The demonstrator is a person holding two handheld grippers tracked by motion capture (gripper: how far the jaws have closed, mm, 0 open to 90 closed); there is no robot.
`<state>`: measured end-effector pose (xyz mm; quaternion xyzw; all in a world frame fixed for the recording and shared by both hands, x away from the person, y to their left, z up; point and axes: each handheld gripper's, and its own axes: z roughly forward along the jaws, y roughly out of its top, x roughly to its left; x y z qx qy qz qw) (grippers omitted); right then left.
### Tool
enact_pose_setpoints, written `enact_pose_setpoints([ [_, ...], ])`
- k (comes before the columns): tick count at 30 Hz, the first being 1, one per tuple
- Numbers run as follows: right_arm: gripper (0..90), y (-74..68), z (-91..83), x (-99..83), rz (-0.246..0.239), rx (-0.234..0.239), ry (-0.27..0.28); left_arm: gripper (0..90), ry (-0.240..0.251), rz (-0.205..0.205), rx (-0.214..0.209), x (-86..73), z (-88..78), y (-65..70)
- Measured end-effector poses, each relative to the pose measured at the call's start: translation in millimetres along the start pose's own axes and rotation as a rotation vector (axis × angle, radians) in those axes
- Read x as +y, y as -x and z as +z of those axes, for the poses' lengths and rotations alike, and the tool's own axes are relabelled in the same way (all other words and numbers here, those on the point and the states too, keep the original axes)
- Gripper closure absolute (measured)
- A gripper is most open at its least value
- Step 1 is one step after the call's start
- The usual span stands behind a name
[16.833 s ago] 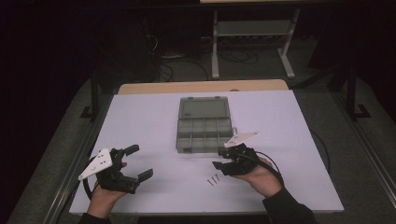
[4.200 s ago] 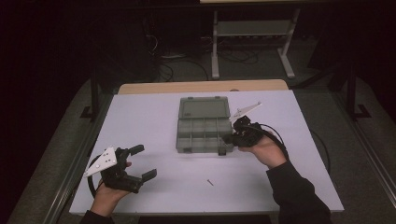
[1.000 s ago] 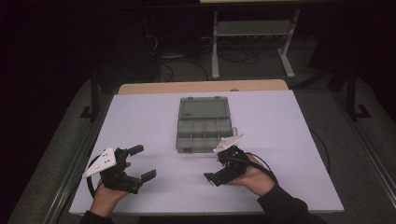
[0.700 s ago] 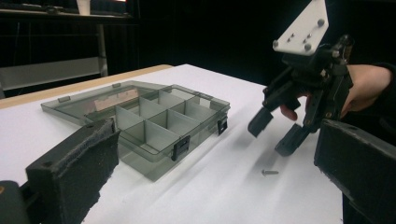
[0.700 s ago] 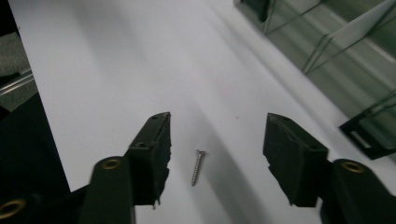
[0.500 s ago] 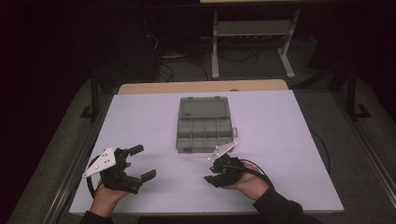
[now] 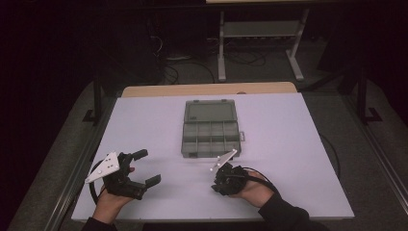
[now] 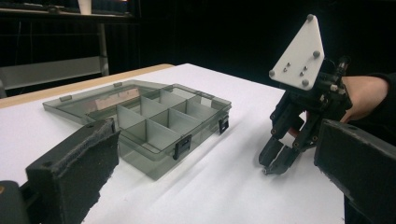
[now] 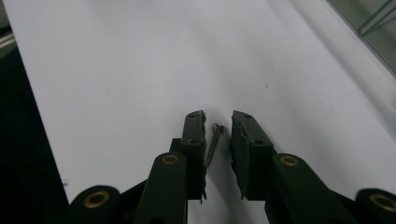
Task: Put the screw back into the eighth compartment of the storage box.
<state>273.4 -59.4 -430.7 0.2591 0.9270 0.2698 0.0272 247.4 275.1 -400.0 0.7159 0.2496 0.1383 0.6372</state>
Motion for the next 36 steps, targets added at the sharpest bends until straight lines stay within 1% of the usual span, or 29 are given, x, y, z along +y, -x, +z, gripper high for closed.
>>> enact_pose_setpoints([
  [3, 78.0, -0.6, 0.0, -0.2, 0.000, -0.003, -0.004, 0.0, -0.003, 0.002, -0.001, -0.1, 0.2, 0.5],
  [6, 82.2, -0.1, 0.3, -0.4, -0.013, -0.019, -0.009, 0.0, -0.001, -0.002, -0.002, -0.1, 0.8, 1.0],
  [9, 84.4, 0.0, 0.3, -0.3, -0.009, -0.014, -0.010, 0.0, -0.002, -0.004, -0.002, -0.2, 0.9, 0.9],
  [10, 86.9, 0.9, 0.4, -0.2, -0.008, -0.011, -0.010, 0.0, -0.002, -0.004, -0.001, -0.1, 0.9, 1.0],
  [19, 87.4, 4.8, -1.5, 0.2, 0.008, 0.004, -0.007, 0.0, -0.001, -0.001, -0.004, -0.1, 0.8, 0.8],
  [22, 87.3, 6.7, -6.9, 1.0, 0.024, 0.015, 0.012, 0.0, 0.000, -0.006, -0.003, -0.1, 0.8, 1.2],
  [23, 87.3, 8.0, -9.1, 1.2, 0.017, 0.011, 0.016, 0.0, 0.000, -0.006, -0.003, -0.1, 0.8, 1.2],
  [26, 87.4, 8.6, -16.8, 3.2, 0.030, 0.022, 0.035, 0.0, 0.001, -0.011, -0.003, -0.4, 1.0, 1.7],
  [27, 87.4, 9.7, -19.2, 3.5, 0.022, 0.020, 0.040, 0.0, 0.001, -0.010, -0.003, -0.3, 0.9, 1.6],
  [28, 87.4, 9.5, -21.7, 4.1, 0.032, 0.023, 0.044, 0.0, 0.000, -0.009, -0.003, -0.3, 0.7, 1.4],
  [31, 87.4, 10.9, -25.7, 4.4, 0.025, 0.028, 0.051, 0.0, -0.002, -0.008, -0.002, -0.3, 0.7, 1.1],
  [32, 87.4, 11.4, -30.0, 5.0, 0.032, 0.032, 0.053, 0.0, -0.001, -0.010, -0.002, -0.4, 1.0, 1.4],
  [33, 87.4, 12.5, -32.0, 5.0, 0.028, 0.028, 0.054, 0.0, -0.001, -0.008, -0.002, -0.4, 1.1, 1.5],
  [35, 87.4, 14.5, -37.3, 5.6, 0.035, 0.028, 0.064, 0.0, -0.004, -0.004, -0.003, -0.4, 1.4, 1.6],
  [36, 87.4, 14.9, -39.9, 6.3, 0.049, 0.034, 0.073, 0.0, -0.007, -0.003, -0.004, -0.5, 1.4, 1.7],
])
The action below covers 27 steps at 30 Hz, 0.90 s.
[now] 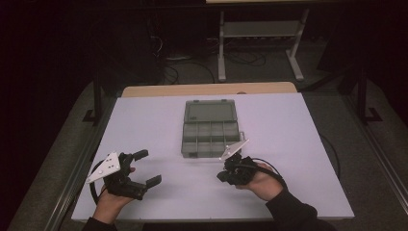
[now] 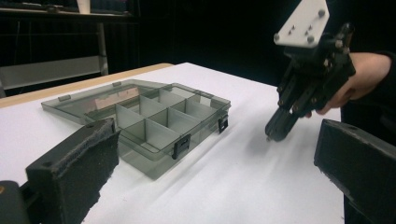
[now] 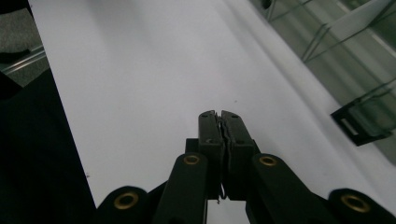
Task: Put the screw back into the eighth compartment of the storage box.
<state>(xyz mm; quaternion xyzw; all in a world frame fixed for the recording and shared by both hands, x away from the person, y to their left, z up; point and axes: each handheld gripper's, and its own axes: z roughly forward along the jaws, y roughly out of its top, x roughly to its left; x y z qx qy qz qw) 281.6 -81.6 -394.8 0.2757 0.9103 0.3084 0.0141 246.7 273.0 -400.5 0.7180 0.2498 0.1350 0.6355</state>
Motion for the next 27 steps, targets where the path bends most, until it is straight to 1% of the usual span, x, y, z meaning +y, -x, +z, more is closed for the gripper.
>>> enact_pose_setpoints([
  [7, 87.4, 8.9, -10.8, 3.7, -0.006, -0.018, 0.025, 0.0, 0.000, 0.005, -0.002, 0.1, 0.5, -1.0],
  [8, 87.4, 10.8, -13.7, 5.2, 0.003, -0.025, 0.033, 0.0, -0.001, 0.000, -0.002, -0.1, 0.6, -0.4],
  [9, 87.4, 11.2, -15.7, 6.6, 0.019, -0.020, 0.039, 0.0, -0.002, 0.002, -0.001, -0.2, 0.8, -0.5],
  [13, 87.4, 18.4, -20.8, 10.7, 0.029, -0.039, 0.056, 0.0, 0.000, -0.001, 0.000, -0.3, 0.7, -0.5],
  [16, 87.4, 26.2, -23.5, 14.7, 0.042, -0.066, 0.070, 0.0, 0.001, -0.003, 0.001, -0.2, 0.9, -0.6],
  [17, 87.4, 26.2, -23.5, 14.7, 0.042, -0.066, 0.070, 0.0, 0.001, -0.003, 0.001, -0.2, 0.9, -0.6],
  [18, 87.4, 32.8, -25.0, 17.7, 0.052, -0.090, 0.079, 0.0, -0.001, 0.000, 0.000, -0.1, 1.2, -0.4],
  [21, 87.3, 43.5, -25.7, 22.3, 0.070, -0.126, 0.097, 0.0, -0.003, 0.001, 0.000, -0.4, 1.5, -0.3],
  [22, 87.4, 47.5, -25.7, 23.4, 0.077, -0.135, 0.102, 0.0, -0.005, -0.002, 0.001, -0.5, 1.2, -0.1],
  [23, 87.4, 47.5, -25.7, 23.4, 0.077, -0.135, 0.102, 0.0, -0.005, -0.002, 0.001, -0.5, 1.2, -0.1],
  [24, 87.3, 55.5, -24.7, 24.7, 0.093, -0.157, 0.109, 0.0, 0.003, -0.004, 0.002, 0.0, 1.5, -0.2],
  [26, 87.3, 64.4, -22.4, 25.5, 0.110, -0.170, 0.108, 0.0, 0.001, -0.003, 0.002, 0.2, 2.4, -0.2],
  [27, 87.3, 64.4, -22.4, 25.5, 0.110, -0.170, 0.108, 0.0, 0.001, -0.003, 0.002, 0.2, 2.4, -0.2],
])
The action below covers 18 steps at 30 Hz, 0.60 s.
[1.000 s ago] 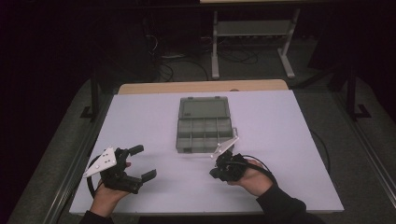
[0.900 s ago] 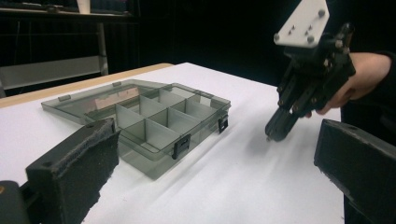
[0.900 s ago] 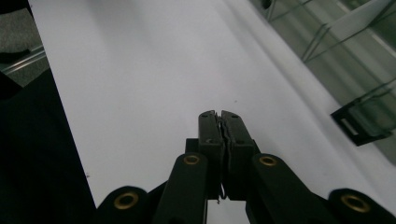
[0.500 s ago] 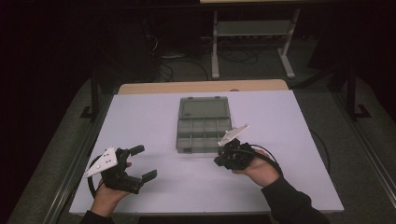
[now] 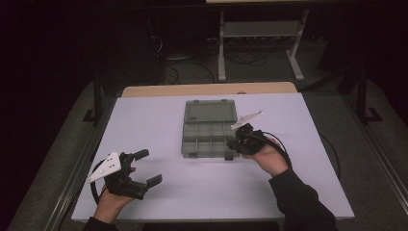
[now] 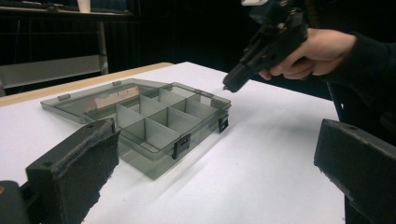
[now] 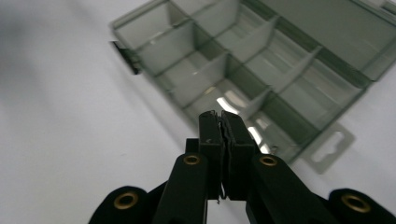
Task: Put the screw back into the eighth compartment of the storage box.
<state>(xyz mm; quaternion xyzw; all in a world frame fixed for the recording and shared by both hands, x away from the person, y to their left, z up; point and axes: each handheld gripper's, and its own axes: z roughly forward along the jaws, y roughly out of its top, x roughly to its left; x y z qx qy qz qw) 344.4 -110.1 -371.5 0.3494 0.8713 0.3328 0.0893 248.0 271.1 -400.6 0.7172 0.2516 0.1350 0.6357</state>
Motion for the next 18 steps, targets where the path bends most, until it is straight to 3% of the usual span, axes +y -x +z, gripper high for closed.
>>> enact_pose_setpoints([
  [3, 87.3, 15.3, 9.3, -0.6, 0.033, -0.031, -0.016, 0.0, -0.006, 0.008, -0.002, -0.4, 1.9, -0.2],
  [6, 87.3, 22.4, 15.4, -1.1, 0.036, -0.042, -0.023, 0.0, -0.008, 0.007, 0.001, -0.9, 1.3, -0.6],
  [18, 86.4, 27.0, 34.5, 0.1, 0.043, -0.042, -0.055, 0.0, -0.009, 0.001, 0.003, -1.8, -1.2, -1.8],
])
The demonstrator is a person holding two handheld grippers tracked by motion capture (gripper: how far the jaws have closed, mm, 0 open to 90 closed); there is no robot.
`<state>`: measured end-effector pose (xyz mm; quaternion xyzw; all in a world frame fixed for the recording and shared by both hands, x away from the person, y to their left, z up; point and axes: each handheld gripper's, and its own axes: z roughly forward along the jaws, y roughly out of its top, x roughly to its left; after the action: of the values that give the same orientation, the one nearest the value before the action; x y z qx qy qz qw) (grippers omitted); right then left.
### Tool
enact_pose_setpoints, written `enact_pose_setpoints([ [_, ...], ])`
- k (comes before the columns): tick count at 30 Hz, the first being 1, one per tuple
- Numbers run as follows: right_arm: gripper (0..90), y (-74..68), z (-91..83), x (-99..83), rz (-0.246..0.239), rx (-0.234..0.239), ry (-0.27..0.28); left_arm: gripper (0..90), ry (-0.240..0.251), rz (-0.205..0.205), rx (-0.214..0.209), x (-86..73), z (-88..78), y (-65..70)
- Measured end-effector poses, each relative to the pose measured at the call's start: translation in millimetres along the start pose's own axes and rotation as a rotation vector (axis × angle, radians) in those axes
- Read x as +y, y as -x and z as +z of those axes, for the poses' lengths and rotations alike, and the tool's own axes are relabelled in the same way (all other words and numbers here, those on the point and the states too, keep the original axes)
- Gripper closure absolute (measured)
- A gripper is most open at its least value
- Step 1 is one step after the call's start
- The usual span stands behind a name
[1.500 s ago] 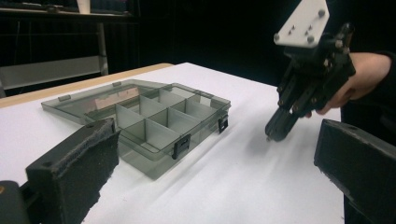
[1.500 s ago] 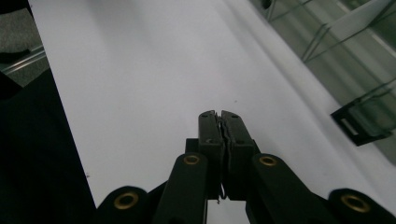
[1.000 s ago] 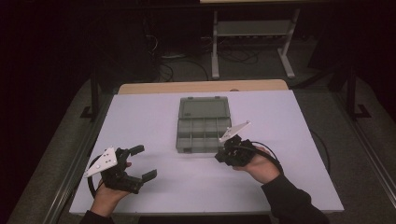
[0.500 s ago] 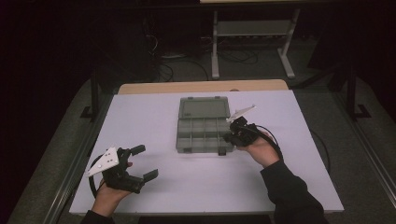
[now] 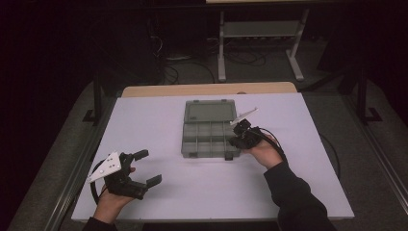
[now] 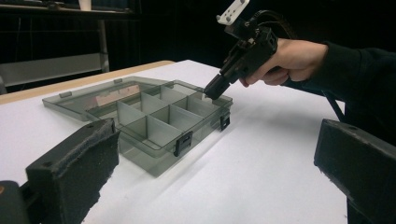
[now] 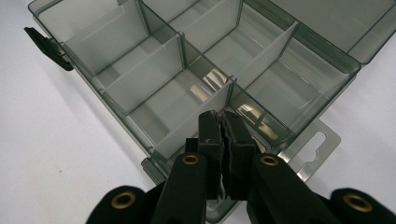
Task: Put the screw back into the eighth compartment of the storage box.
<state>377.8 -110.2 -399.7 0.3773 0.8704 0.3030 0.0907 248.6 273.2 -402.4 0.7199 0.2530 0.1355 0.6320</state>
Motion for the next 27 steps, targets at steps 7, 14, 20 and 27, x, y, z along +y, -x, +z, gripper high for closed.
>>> enact_pose_setpoints([
  [7, 54.8, 0.0, -12.6, 0.3, 0.022, 0.008, 0.067, 0.0, 0.004, -0.001, 0.000, 0.3, -0.7, -0.5],
  [14, 26.2, 2.5, -22.8, -0.6, 0.059, 0.029, 0.126, 0.0, 0.005, 0.003, -0.005, 0.0, -0.3, 0.2],
  [20, 5.3, 0.1, -31.3, -3.9, 0.048, 0.004, 0.212, 0.0, -0.001, -0.003, -0.004, -0.2, -0.5, 0.1],
  [27, 0.0, -4.1, -44.6, -12.5, 0.007, 0.018, 0.312, 0.0, 0.001, -0.004, -0.003, -0.1, -1.4, 0.0],
])
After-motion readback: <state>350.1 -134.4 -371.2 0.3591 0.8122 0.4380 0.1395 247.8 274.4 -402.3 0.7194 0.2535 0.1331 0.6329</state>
